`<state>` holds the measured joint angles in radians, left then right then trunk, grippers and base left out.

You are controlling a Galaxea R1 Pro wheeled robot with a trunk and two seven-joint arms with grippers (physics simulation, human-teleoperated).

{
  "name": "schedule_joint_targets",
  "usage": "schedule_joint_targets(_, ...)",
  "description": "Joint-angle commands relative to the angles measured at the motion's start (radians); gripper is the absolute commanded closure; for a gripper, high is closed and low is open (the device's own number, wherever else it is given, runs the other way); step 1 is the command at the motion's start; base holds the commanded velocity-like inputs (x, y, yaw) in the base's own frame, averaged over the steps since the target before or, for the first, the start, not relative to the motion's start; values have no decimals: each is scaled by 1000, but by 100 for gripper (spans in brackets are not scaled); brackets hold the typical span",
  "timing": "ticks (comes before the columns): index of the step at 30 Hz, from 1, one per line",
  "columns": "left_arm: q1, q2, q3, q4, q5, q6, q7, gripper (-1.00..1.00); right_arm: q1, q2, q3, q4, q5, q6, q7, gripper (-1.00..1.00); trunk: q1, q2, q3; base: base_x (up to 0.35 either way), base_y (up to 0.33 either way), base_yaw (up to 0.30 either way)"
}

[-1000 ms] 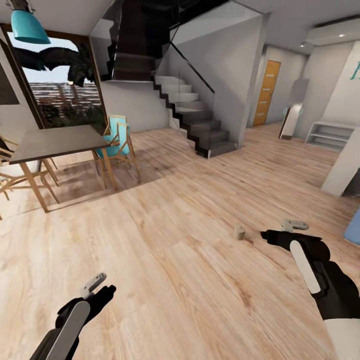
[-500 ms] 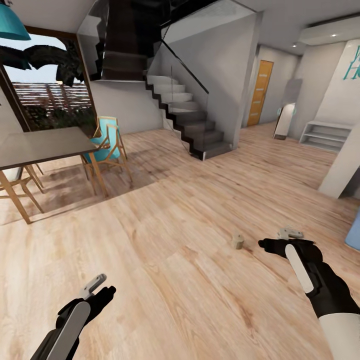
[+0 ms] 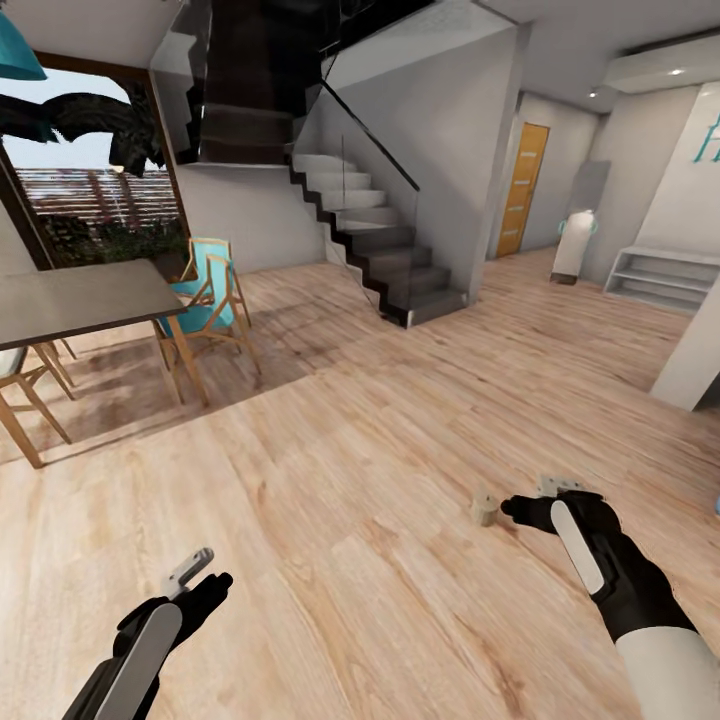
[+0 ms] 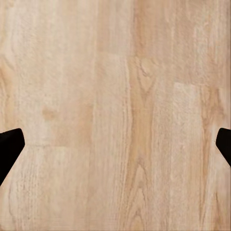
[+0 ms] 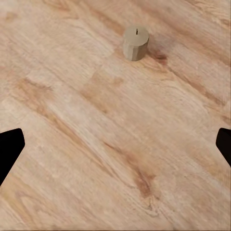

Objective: Place each of the two pumpkins and all three candles from the living room inside a cabinet in the living room (use any cabinet), then make sure every cabinet is closed, and position the cauldron so it is next to a table in the living room.

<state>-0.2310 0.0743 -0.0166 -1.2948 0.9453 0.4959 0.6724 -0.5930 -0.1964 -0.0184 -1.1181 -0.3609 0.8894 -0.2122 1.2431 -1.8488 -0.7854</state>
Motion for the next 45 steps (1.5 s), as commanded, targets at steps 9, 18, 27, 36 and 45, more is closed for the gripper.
schedule_joint_targets(9,-1,1,-2,-1,7,1,9,-100,0,6,10,27,-11,8,-10,-100,1,0,13,330,0,0)
schedule_joint_targets(18,-1,1,-3,0,6,0,9,-100,9,6,7,45,-12,46,-10,-100,1,0,27,330,-1,-11)
schedule_joint_targets(27,-1,0,-5,0,6,0,9,-100,11,-3,8,158,-8,34,32,-100,1,0,38,330,-66,-5)
schedule_joint_targets(36,-1,-1,-6,1,5,0,9,-100,13,-11,11,308,54,-139,180,-100,1,0,39,330,-110,0)
schedule_joint_targets(45,-35,12,-6,-16,10,33,11,-100,-21,27,47,404,121,-230,172,-100,1,0,39,110,-39,0)
